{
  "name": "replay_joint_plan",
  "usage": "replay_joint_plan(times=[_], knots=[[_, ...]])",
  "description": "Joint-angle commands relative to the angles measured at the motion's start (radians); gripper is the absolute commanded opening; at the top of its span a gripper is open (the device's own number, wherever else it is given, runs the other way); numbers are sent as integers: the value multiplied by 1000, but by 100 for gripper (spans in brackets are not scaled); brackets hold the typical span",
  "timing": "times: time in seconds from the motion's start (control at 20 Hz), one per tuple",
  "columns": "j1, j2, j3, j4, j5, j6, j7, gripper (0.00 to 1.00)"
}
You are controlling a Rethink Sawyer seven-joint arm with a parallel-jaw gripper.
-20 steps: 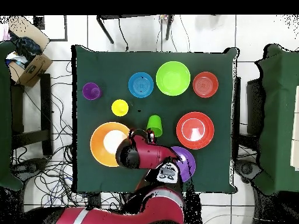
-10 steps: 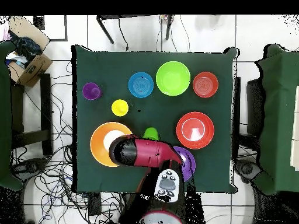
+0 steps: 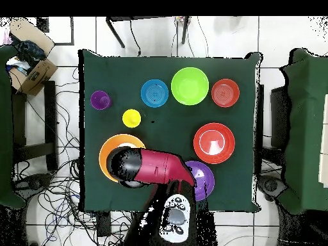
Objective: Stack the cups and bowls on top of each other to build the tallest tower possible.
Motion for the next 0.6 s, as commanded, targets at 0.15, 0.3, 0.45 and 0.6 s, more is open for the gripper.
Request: replay_joint_plan(times=[0.15, 0.3, 0.45, 0.6], knots=[[36, 34, 88, -165, 101, 169, 239, 0], [51, 73, 80, -216, 117, 207, 275, 0], [72, 96, 85, -239, 135, 220, 305, 0], [92, 109, 93, -248, 145, 214, 320, 0]])
